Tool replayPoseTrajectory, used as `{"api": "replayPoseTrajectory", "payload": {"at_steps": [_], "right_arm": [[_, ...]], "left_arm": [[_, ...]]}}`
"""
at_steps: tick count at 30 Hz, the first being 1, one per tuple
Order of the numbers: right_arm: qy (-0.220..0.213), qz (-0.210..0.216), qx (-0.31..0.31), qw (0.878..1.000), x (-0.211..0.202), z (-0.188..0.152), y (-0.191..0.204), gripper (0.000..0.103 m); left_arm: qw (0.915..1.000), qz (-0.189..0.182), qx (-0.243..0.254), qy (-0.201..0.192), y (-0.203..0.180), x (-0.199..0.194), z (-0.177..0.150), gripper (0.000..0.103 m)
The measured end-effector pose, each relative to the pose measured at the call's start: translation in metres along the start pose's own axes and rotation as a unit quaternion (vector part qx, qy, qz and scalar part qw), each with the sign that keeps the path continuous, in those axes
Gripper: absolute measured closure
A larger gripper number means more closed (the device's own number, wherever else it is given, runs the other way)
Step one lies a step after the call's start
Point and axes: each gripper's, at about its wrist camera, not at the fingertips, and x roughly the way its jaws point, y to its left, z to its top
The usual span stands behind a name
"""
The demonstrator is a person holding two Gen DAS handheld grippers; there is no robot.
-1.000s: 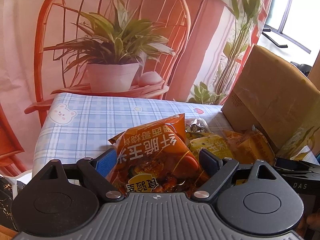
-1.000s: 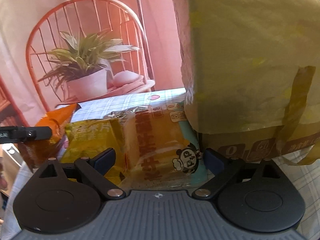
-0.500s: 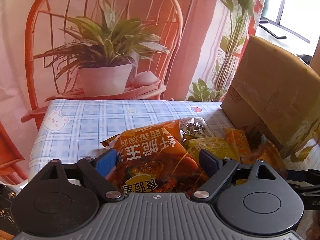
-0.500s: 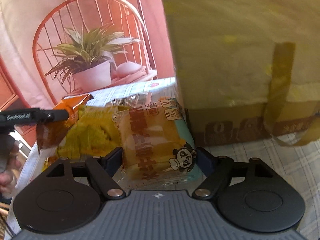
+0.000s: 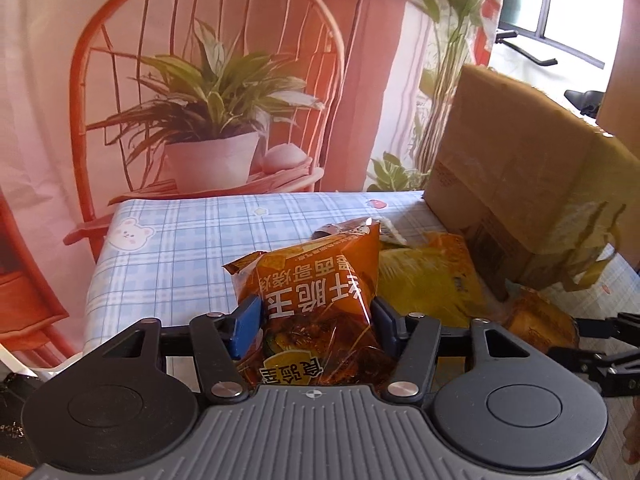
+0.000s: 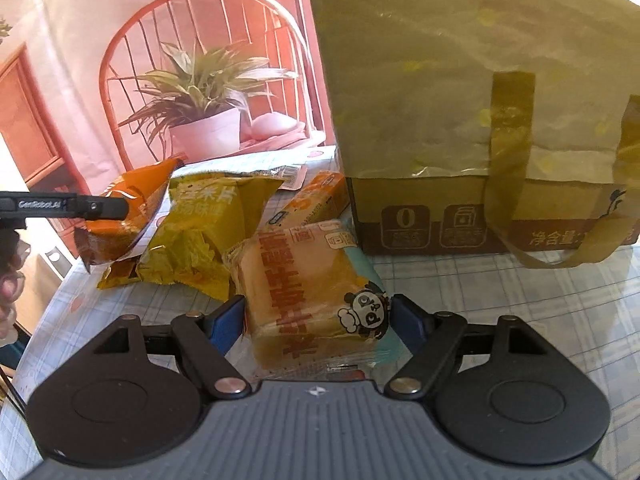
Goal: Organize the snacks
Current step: 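Grasp the orange chip bag with the left tool while the right tool grasps the panda bread packet, then lift both snacks and carry them over the cardboard box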
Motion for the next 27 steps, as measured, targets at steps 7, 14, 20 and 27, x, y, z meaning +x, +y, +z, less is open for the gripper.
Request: {"api": "replayPoseTrajectory", "payload": {"at_steps": [7, 14, 20, 27], "right_arm": [[0.003, -0.007, -0.006, 1.0, -0.014, -0.012, -0.011, 0.024], [0.003, -0.024, 0.015, 1.0, -0.03, -0.025, -0.031, 0.024], [0.011, -0.021, 0.022, 0.999, -0.04, -0.034, -0.04, 0.023], [0.01, -0.022, -0.002, 1.0, -0.036, -0.031, -0.035, 0.019]], "left_arm": [[0.9998, -0.012, 0.009, -0.012, -0.029, -0.032, -0.016, 0.042], [0.9996, -0.025, 0.016, -0.004, -0.07, -0.047, -0.044, 0.042], [0.9984, -0.048, -0.029, -0.006, -0.085, -0.055, -0.057, 0.042], [0.998, -0.047, -0.043, -0.002, -0.096, -0.058, -0.065, 0.042]]}}
